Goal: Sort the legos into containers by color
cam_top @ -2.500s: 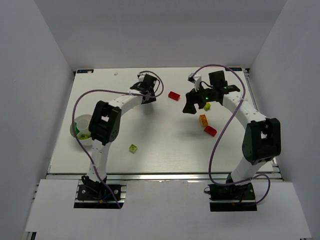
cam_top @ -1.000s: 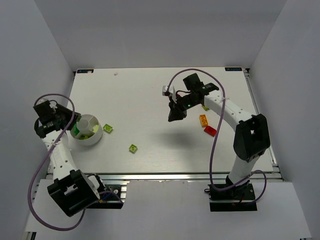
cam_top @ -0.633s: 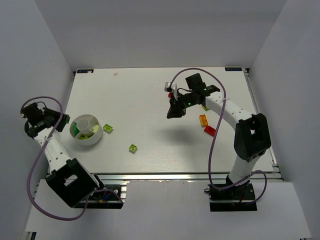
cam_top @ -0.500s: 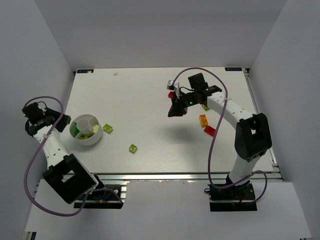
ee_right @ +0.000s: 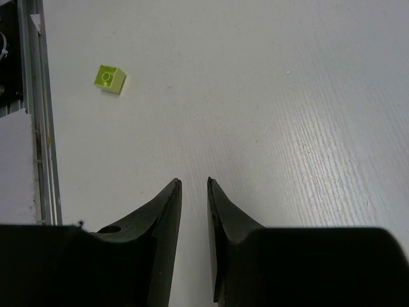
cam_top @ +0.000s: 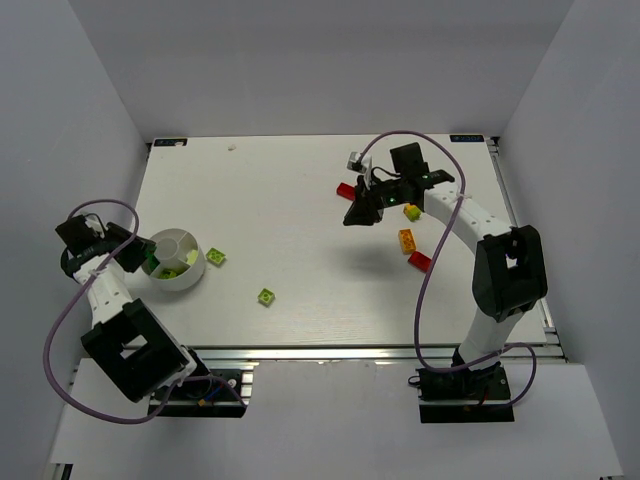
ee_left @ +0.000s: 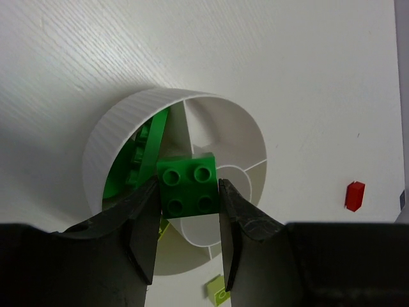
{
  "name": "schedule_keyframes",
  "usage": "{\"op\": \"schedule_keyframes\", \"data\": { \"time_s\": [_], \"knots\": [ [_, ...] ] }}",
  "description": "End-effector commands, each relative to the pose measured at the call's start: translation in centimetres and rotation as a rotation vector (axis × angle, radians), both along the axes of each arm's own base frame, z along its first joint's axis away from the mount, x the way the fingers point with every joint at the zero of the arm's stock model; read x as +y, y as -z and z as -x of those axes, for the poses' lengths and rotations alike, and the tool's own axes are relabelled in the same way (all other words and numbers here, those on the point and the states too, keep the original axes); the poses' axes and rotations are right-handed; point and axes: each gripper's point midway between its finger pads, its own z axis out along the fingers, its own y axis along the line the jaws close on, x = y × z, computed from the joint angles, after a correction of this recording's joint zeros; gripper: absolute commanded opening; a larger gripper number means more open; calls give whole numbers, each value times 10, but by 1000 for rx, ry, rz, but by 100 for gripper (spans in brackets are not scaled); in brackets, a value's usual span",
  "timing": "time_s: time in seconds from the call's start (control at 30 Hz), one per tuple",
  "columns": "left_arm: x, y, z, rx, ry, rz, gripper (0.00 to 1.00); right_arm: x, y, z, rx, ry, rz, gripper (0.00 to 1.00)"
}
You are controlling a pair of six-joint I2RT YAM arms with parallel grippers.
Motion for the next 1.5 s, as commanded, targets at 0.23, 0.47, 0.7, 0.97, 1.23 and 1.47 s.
{"op": "schedule_keyframes", "data": {
  "time_s": [0.23,0.47,0.7,0.97,1.23,1.47],
  "knots": [
    [-5,11,4,-3,25,5,10,2,-14,-1,-22,-13,-44,29],
    [0,4,5,-7,0,-26,24,1,-12,1,-16,-10,-41,29],
    [3,-2,5,-12,-11,-44,98,1,-10,3,-13,-11,-43,29],
    [6,-8,3,-25,-23,-55,98,0,-8,4,-4,-8,-40,29],
    [8,-20,-2,-55,-28,-62,98,0,-5,5,2,-8,-38,29],
    [13,-70,-7,-151,-64,-119,98,0,-4,5,4,-10,-36,29]
  ]
}}
